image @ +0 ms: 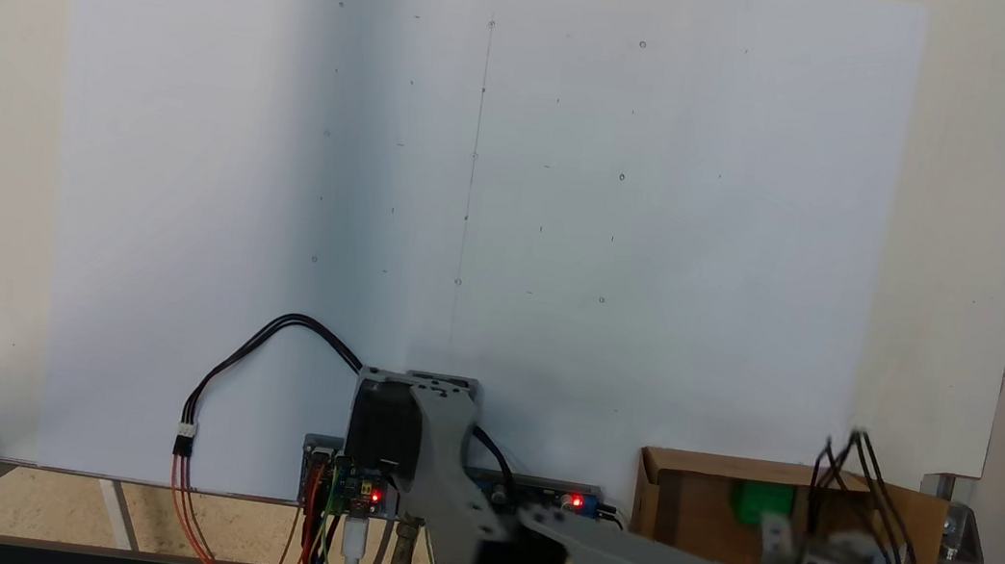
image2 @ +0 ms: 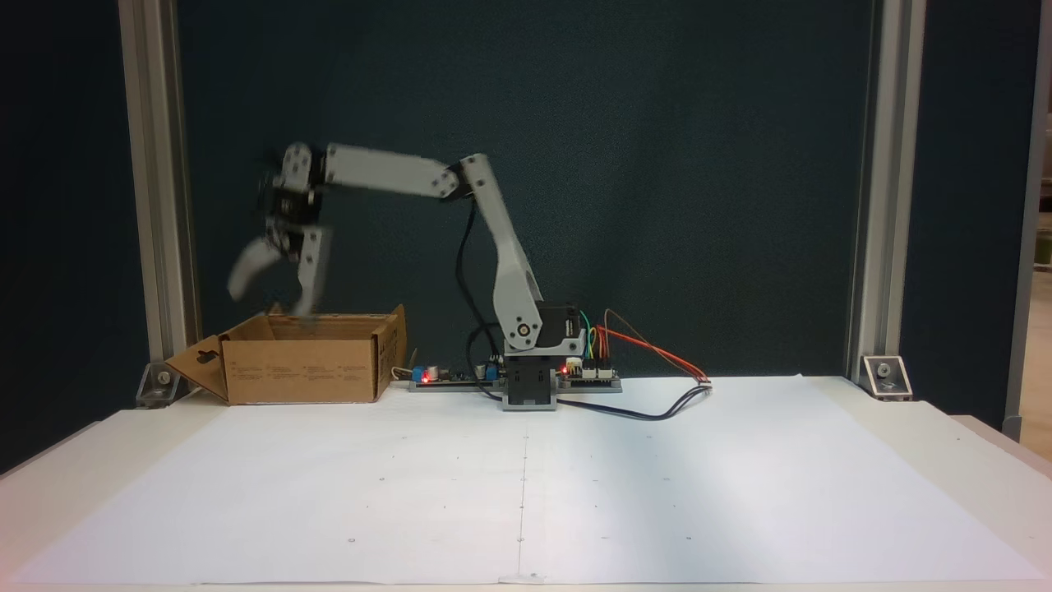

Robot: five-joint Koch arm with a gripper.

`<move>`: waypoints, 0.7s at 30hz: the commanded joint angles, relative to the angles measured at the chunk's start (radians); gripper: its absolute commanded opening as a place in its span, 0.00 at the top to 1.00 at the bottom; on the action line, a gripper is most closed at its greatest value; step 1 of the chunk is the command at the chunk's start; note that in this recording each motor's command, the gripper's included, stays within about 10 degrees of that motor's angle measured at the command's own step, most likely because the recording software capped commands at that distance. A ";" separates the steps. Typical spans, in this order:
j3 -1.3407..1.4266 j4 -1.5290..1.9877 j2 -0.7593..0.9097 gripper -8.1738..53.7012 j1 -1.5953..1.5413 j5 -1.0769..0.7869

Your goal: Grasp a green dice and put it in the bin.

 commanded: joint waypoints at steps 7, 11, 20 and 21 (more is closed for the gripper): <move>-0.066 -0.008 0.233 0.16 -0.548 0.141; -0.038 -0.008 0.327 0.16 -0.811 0.184; 0.222 -0.025 0.523 0.15 -1.356 0.196; 0.275 -0.046 0.543 0.14 -1.393 0.198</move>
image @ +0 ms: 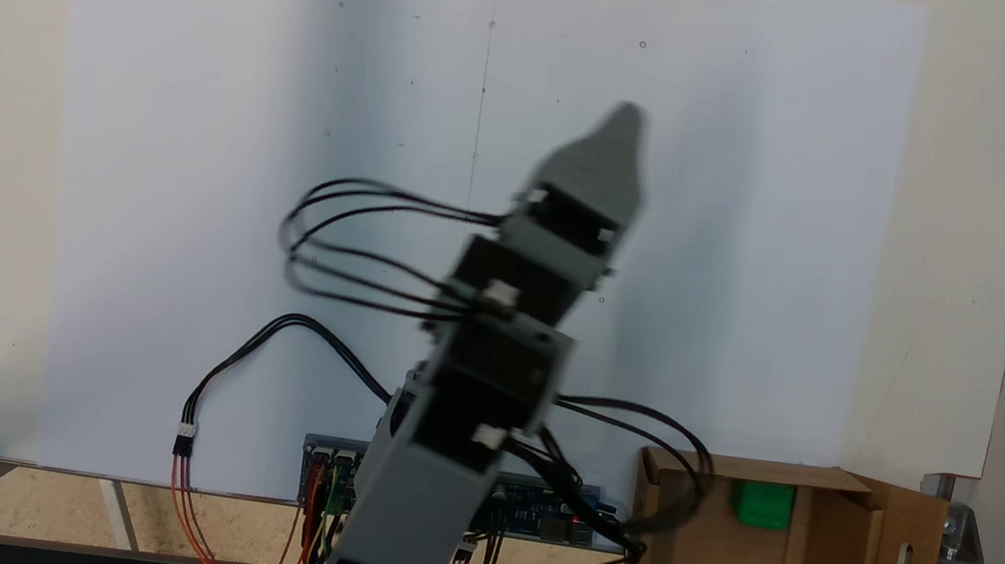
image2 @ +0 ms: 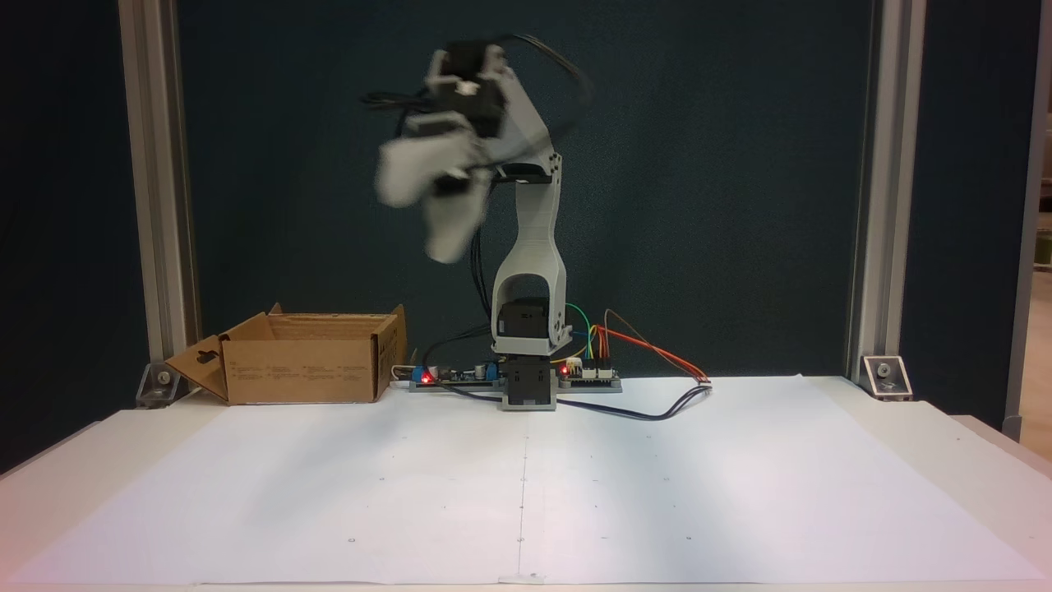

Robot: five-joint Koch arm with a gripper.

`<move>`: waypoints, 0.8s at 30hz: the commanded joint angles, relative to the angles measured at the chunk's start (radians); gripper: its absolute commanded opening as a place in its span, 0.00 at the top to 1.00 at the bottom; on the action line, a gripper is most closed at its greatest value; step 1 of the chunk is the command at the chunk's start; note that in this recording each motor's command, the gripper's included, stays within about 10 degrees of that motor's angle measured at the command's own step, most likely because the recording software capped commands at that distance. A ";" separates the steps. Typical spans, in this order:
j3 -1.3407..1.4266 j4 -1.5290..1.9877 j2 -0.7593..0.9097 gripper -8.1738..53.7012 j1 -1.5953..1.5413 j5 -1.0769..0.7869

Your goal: Grasp a green dice and put it in the bin.

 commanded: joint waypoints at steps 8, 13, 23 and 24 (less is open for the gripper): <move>0.575 -0.428 0.279 0.14 -0.198 0.038; 0.815 -0.668 0.414 0.14 -0.230 0.034; 0.974 -1.124 0.569 0.13 -0.267 0.018; 0.999 -1.169 0.571 0.13 -0.267 0.018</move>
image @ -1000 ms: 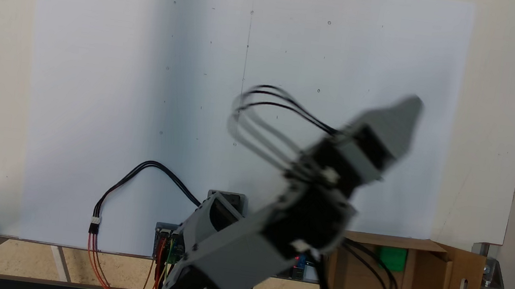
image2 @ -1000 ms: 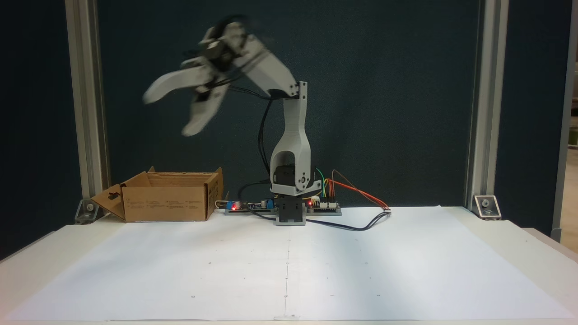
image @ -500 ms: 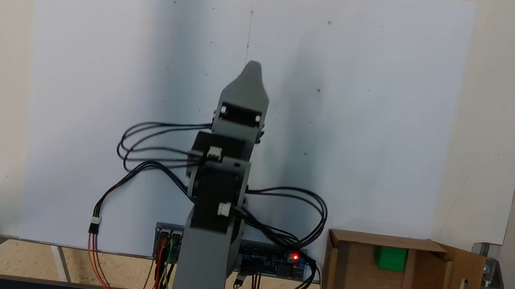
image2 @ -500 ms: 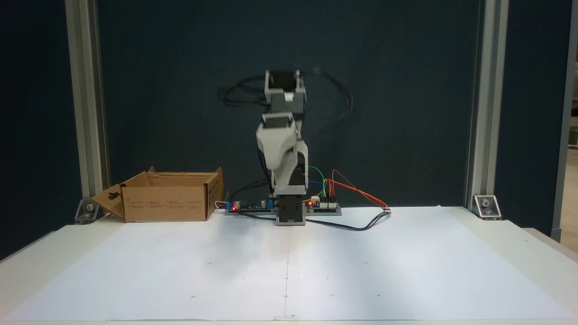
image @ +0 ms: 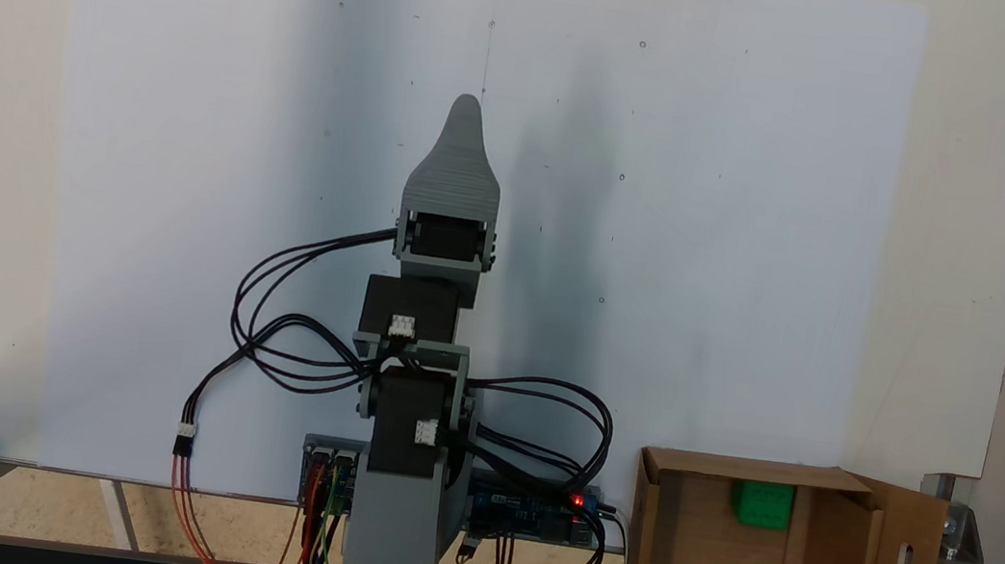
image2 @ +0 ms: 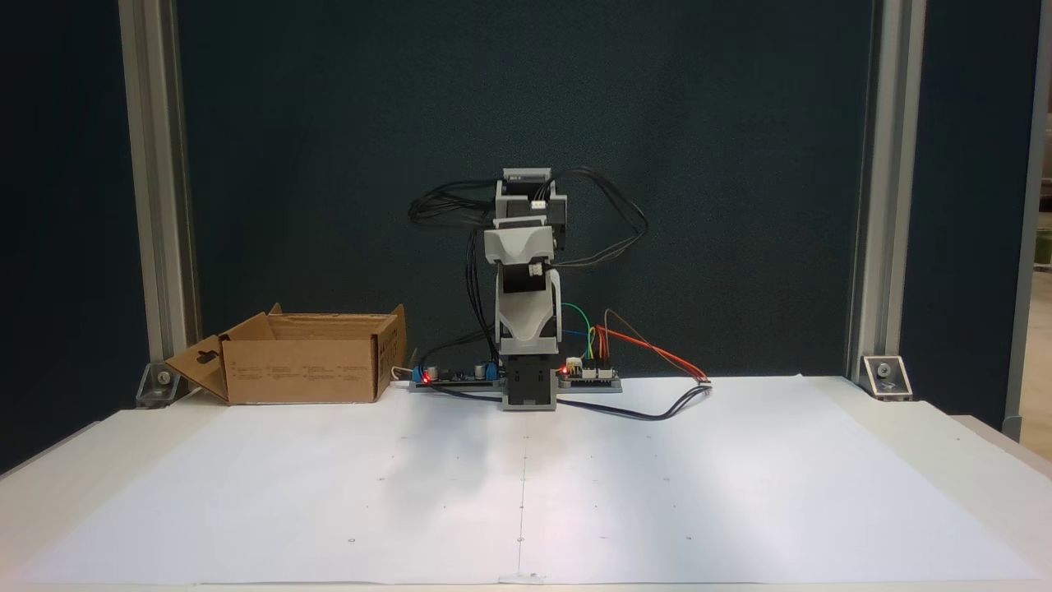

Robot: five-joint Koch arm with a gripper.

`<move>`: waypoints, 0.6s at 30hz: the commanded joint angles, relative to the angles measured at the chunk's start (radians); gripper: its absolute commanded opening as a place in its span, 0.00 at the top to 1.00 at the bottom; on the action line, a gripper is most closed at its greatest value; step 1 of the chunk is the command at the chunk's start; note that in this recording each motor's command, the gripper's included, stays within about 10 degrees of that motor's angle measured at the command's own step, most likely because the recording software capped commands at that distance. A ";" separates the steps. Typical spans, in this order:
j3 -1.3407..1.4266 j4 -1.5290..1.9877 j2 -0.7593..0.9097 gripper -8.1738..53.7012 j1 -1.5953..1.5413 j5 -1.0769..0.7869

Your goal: Grasp a green dice and put it in the bin.

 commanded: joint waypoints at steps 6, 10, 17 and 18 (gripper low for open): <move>0.104 -0.379 0.110 0.14 -0.008 0.009; 0.190 -0.543 0.110 0.14 -0.008 0.008; 0.423 -0.826 0.110 0.16 -0.008 -0.035; 0.453 -0.869 0.110 0.16 -0.008 -0.035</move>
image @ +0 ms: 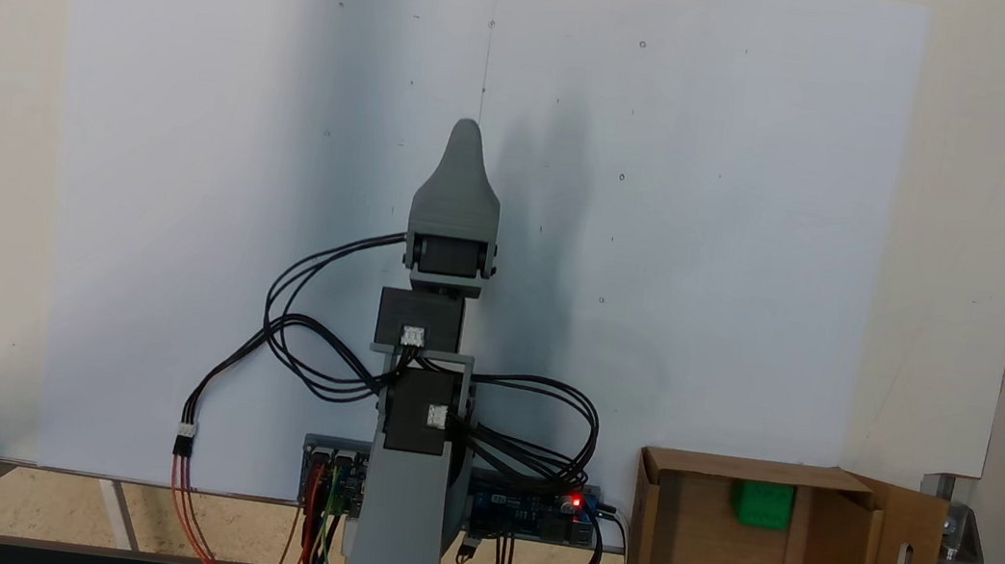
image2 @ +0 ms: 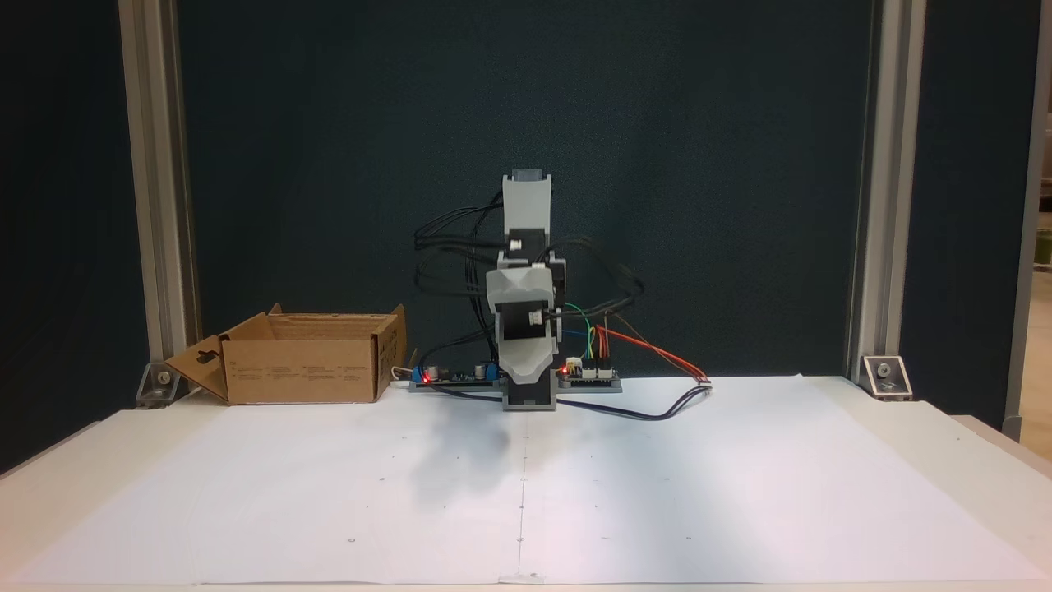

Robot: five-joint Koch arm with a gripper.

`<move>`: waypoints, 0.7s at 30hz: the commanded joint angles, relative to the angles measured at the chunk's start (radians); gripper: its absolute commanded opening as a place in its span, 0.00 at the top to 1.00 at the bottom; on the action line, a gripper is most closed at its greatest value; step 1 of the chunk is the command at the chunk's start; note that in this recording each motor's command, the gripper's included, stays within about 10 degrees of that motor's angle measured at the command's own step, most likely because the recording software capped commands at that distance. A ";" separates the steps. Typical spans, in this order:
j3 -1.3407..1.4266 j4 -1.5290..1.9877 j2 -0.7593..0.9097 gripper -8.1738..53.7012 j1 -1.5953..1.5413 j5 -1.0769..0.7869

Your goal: Grasp a green dice and put it in the bin.

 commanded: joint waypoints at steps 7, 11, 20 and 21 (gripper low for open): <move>0.133 -0.398 0.110 0.16 -0.008 -0.038; 0.186 -0.561 0.110 0.16 -0.008 -0.071; 0.345 -0.854 0.110 0.15 -0.003 -0.084; 0.345 -0.851 0.109 0.15 -0.003 -0.086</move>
